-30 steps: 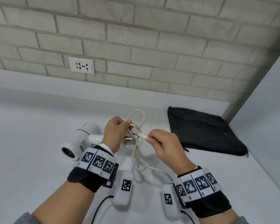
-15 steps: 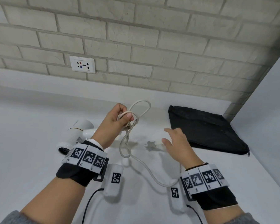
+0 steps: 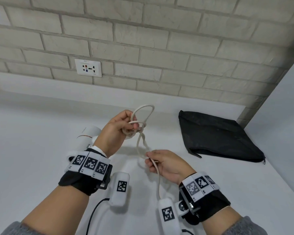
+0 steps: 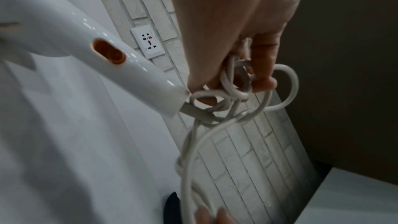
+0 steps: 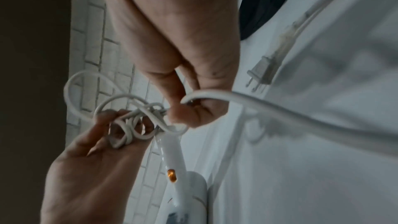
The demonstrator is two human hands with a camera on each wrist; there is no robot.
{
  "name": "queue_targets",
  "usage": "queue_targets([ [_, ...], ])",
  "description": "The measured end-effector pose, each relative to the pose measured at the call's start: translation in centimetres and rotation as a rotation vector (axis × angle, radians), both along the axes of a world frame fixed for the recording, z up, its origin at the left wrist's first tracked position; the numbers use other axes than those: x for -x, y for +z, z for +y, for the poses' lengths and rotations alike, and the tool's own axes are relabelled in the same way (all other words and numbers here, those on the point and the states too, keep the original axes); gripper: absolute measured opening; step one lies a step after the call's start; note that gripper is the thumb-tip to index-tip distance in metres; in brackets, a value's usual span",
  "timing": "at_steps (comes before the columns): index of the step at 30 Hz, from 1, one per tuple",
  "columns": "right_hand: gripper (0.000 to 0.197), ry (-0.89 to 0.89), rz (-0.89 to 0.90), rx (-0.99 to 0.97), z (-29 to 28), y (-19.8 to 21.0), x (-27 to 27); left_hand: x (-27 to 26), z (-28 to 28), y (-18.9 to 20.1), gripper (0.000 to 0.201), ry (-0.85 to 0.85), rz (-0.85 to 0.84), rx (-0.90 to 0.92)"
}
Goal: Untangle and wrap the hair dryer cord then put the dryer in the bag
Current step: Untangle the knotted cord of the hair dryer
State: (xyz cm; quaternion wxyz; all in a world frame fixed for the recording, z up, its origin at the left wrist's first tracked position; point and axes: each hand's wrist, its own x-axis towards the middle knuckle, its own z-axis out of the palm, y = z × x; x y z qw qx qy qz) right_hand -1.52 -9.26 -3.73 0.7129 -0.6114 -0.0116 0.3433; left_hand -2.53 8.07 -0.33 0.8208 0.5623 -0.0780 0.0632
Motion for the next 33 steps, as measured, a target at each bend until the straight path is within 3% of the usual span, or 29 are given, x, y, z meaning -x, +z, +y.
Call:
queue_targets([
  [2,0.015,-0.151,-0.039,-0.033,-0.5,0.1,-0.7,0.4,0.5,0.0,0.027,-0.031,0.008,-0.1],
  [5,0.012,-0.334,-0.161,-0.057,-1.0,0.2,-1.8,1.3,0.7,-0.5,0.028,-0.176,0.037,-0.466],
  [7,0.01,-0.394,-0.294,-0.057,-1.3,0.1,-2.1,1.6,0.5,-0.6,0.025,-0.293,0.054,-0.697],
  [9,0.012,-0.407,-0.441,-0.011,-1.5,0.1,-2.1,1.9,0.0,-0.3,0.022,-0.348,0.082,-0.785],
  [11,0.016,-0.398,-0.56,0.022,-1.7,0.3,-2.0,1.7,-0.5,0.2,0.021,-0.242,0.133,-0.741],
  [14,0.021,-0.328,-0.682,0.065,-1.5,0.7,-1.8,0.8,-1.2,0.8,0.012,0.232,-0.008,-0.926],
  [15,0.022,-0.293,-0.713,0.073,-1.4,0.9,-1.6,0.6,-1.5,1.1,0.011,0.285,-0.068,-1.045],
  [17,0.021,-0.233,-0.776,0.099,-1.1,1.1,-1.2,-0.2,-2.0,1.2,0.022,0.157,-0.08,-1.221],
  [19,0.02,-0.198,-0.81,0.16,-1.3,1.3,-1.0,-0.6,-2.3,0.9,0.02,0.045,-0.034,-1.171],
  [22,0.015,-0.049,-0.765,0.218,-2.3,1.7,-1.0,-0.9,-2.8,-0.2,0.026,0.113,0.04,-0.976],
  [25,0.01,0.111,-0.685,0.203,-3.2,1.9,-1.0,-0.9,-3.4,-1.4,0.03,0.173,0.18,-0.641],
  [29,0.008,0.156,-0.618,0.182,-4.3,2.0,-1.3,-1.1,-3.3,-1.4,0.034,0.272,0.244,-0.251],
  [33,0.007,0.147,-0.586,0.2,-4.9,2.2,-1.6,-1.0,-2.7,-0.9,0.04,0.13,0.31,0.168],
])
